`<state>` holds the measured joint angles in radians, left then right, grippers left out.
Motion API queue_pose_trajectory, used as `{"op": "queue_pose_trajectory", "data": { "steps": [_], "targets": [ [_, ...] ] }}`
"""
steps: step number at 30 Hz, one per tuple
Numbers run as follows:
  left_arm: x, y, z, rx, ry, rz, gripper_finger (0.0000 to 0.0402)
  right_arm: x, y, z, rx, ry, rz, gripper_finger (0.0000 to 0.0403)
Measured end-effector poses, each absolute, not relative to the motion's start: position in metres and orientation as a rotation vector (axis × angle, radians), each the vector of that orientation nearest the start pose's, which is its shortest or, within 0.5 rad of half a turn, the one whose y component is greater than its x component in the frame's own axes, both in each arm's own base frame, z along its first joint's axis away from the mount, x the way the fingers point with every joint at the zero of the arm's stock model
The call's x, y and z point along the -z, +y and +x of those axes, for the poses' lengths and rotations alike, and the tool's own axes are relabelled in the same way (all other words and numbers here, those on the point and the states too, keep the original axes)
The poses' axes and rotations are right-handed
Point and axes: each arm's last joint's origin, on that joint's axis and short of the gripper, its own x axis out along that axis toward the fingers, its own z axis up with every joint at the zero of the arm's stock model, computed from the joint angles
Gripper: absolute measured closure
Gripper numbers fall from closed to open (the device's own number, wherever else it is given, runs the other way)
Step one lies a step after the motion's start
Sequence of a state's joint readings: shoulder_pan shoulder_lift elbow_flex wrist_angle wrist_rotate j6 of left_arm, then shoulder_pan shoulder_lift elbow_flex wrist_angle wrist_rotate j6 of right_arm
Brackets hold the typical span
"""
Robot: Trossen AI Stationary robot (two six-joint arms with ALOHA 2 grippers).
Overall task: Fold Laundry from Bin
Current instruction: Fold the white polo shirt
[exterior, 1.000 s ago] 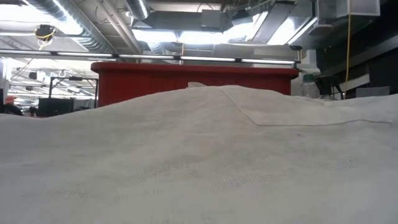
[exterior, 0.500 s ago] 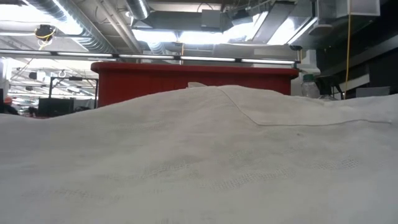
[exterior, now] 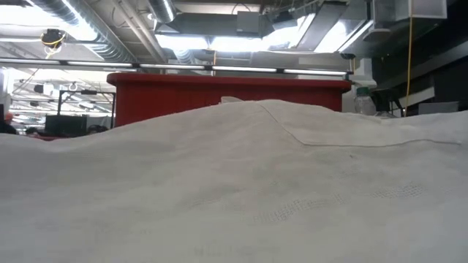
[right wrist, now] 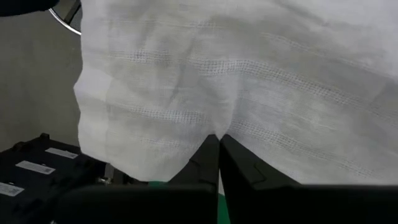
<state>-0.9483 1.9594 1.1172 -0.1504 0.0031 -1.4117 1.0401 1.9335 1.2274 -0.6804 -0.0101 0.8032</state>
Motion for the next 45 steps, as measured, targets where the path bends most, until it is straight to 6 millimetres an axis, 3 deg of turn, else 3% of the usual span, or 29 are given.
{"op": "queue_pose_trajectory", "data": {
  "steps": [4,14,21,29,36,45],
  "targets": [
    [-0.126,-0.307,0.220,0.045,1.312,-0.758,0.0318,-0.142,0.307,0.179,-0.298,1.470,-0.078,0.0393],
    [-0.140,-0.291,0.206,-0.222,1.339,-0.827,0.0355,-0.141,0.304,0.178,-0.343,1.492,-0.151,0.0393],
    [-0.139,-0.294,0.206,-0.211,1.339,-0.835,0.0360,-0.141,0.304,0.177,-0.345,1.495,-0.148,0.0394],
    [-0.139,-0.295,0.206,-0.196,1.334,-0.837,0.0398,-0.146,0.307,0.179,-0.333,1.479,-0.145,0.0401],
    [-0.147,-0.296,0.205,-0.110,1.392,-0.839,0.0401,-0.167,0.308,0.187,-0.279,1.498,-0.187,0.0402],
    [-0.183,-0.285,0.200,-0.014,1.350,-0.803,0.0401,-0.217,0.302,0.197,-0.194,1.525,-0.316,0.0403]
  ]
}}
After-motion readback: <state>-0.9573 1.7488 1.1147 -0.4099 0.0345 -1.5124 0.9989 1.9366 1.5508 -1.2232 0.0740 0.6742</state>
